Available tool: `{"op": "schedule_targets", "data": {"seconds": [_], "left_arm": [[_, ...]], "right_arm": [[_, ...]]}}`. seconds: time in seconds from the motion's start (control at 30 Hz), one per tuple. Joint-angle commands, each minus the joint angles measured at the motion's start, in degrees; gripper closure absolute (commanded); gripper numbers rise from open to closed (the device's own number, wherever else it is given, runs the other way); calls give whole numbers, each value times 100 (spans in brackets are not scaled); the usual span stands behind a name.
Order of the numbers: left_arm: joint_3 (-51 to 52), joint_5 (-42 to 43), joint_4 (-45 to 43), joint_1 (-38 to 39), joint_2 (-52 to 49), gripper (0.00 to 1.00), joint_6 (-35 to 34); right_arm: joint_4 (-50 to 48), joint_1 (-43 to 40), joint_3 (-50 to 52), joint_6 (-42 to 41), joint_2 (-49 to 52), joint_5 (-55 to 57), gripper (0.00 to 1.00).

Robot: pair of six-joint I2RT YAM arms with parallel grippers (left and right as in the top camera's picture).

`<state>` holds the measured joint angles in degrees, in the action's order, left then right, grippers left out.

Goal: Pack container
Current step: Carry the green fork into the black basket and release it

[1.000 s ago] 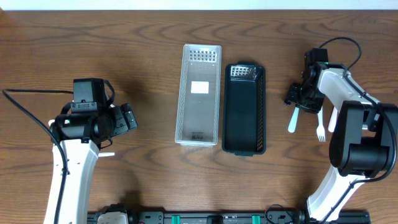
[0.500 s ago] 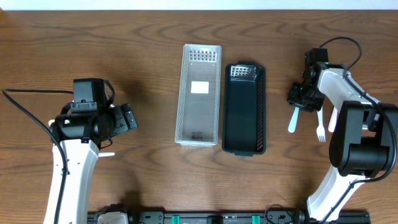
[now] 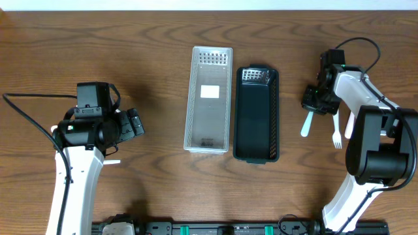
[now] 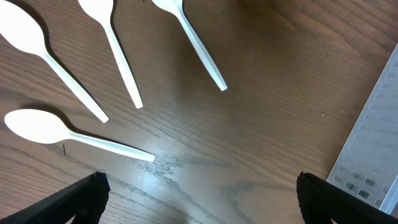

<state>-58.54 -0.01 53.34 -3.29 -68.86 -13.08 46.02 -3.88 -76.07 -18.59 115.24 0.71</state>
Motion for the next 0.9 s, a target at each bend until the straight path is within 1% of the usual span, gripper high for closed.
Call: {"op": "schedule_targets", "data": {"seconds": [0.0, 0.13, 0.3, 0.43, 0.6, 0.7, 0.83, 0.87], "left_arm": [[-127, -52, -9, -28, -17, 2, 98], [-127, -52, -13, -28, -17, 2, 96], [-127, -52, -13, -28, -31, 2, 96], [-127, -52, -20, -28, -37, 2, 98], [-127, -52, -28, -28, -37, 2, 96], [-127, -52, -28, -28, -37, 2, 96], [-127, -52, -28, -28, -37, 2, 96], [-127, -52, -28, -28, -37, 2, 96]], "right_arm": [[181, 98, -433, 245, -192, -308, 99], [584, 348, -1067, 433, -726, -564, 99], [820, 1086, -1622, 426, -1394, -564, 99], [955, 1775, -1615, 94, -1523, -396, 99], [962, 2413, -1233, -509, -1244, -223, 99], [807, 2623, -887, -717, -990, -223, 99], [627, 2752, -579, -752, -737, -227, 99], [623, 2754, -564, -750, -726, -227, 97]]}}
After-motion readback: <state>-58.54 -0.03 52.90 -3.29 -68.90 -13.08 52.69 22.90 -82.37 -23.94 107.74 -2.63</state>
